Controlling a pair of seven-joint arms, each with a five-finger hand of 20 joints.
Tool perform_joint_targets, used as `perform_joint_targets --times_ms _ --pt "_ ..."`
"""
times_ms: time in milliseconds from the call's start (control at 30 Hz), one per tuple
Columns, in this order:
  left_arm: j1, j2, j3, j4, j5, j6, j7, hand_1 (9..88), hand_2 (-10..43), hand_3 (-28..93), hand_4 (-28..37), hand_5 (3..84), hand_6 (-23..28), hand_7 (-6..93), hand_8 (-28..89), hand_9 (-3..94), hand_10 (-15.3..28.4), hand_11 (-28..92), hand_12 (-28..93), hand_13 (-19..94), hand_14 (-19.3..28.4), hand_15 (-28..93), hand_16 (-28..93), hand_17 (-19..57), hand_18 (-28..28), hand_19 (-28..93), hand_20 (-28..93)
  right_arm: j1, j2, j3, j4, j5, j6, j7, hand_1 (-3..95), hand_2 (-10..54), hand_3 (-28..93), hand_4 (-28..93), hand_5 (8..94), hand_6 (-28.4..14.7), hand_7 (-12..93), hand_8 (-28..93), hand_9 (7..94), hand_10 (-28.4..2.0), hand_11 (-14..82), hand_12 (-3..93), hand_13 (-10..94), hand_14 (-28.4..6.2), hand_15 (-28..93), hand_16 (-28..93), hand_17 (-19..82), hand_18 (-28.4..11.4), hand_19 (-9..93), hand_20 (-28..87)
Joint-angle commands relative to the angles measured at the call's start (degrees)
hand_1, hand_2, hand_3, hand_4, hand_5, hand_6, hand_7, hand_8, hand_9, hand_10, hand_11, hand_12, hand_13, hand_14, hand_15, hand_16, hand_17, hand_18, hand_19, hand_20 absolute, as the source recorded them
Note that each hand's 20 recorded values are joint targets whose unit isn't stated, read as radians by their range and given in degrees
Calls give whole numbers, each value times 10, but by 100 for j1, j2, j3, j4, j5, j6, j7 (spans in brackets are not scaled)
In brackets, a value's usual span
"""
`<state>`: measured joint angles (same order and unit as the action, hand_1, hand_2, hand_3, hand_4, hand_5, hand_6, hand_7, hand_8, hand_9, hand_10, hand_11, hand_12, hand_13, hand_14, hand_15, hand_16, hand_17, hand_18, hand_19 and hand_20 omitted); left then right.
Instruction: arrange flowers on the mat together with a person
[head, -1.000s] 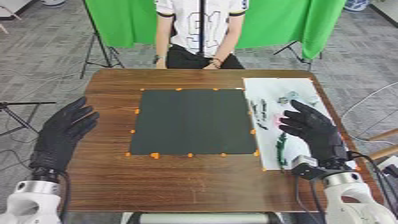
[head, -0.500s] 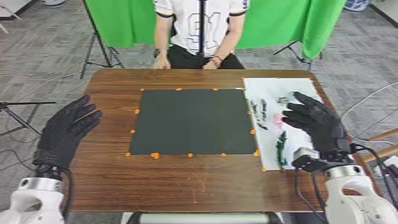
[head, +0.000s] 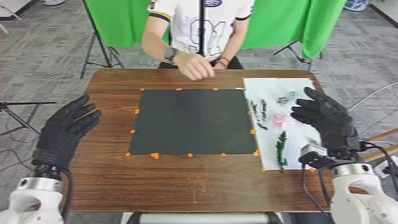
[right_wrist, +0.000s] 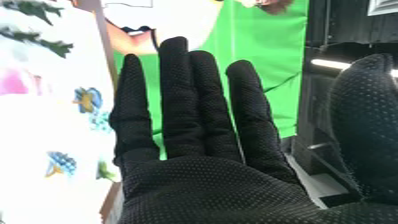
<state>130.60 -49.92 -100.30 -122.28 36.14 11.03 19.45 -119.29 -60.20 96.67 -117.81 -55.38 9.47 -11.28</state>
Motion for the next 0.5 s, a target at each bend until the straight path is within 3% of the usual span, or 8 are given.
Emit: perform_joint_targets --times_ms 33,100,167,233,333,400,500 --pt "75 -14 -38 19 5 10 -47 247 -30 719 -213 373 32 191 -90 332 128 234 169 300 156 249 31 -35 257 471 36 -302 -58 163 -85 52 -33 -113 174 -6 853 -246 420 -37 185 -114 465 -144 188 237 421 -121 355 214 154 -213 509 271" --pt "64 -61 50 26 -24 -2 -9 247 -29 719 -214 373 32 191 -90 332 128 236 169 301 156 253 32 -35 256 472 38 -309 -47 188 -57 111 -81 -65 174 -7 853 -246 420 -37 185 -113 466 -144 187 236 422 -121 355 213 154 -213 509 272" --pt "226 -128 -45 -25 13 -44 -113 247 -29 720 -214 374 32 190 -90 332 129 236 169 301 156 254 31 -34 256 473 39 -384 -158 247 -71 116 -207 -95 174 -6 853 -246 420 -37 185 -113 466 -144 187 236 422 -121 355 212 154 -214 509 272" --pt "365 -108 -85 -64 -29 78 -28 246 -28 719 -214 374 33 190 -90 333 129 236 168 300 156 255 30 -34 256 473 40 -394 -225 275 -73 4 -281 -63 175 -6 853 -246 420 -37 184 -113 466 -144 187 236 422 -121 356 212 154 -214 509 271" --pt "78 -81 82 34 -50 58 -6 245 -29 721 -215 374 33 190 -89 334 130 237 168 301 157 256 29 -34 255 472 41 -527 -212 373 -111 146 -199 -68 176 -4 852 -246 420 -37 184 -113 467 -144 187 236 423 -121 356 211 154 -214 509 272" --pt "69 -56 37 30 22 -25 -81 244 -28 722 -215 375 32 191 -89 334 130 237 168 302 157 260 29 -34 255 473 41 -555 -270 420 -112 149 -267 -81 175 -3 853 -245 423 -38 185 -112 468 -144 187 237 425 -121 356 211 154 -214 508 272" --pt "223 -89 -13 -11 -64 70 -53 242 -26 721 -217 376 32 190 -89 336 131 238 168 303 157 262 29 -34 255 474 42 -532 -336 432 -76 132 -428 -88 176 -3 853 -246 424 -38 185 -113 469 -146 187 236 426 -123 360 211 154 -214 509 272"
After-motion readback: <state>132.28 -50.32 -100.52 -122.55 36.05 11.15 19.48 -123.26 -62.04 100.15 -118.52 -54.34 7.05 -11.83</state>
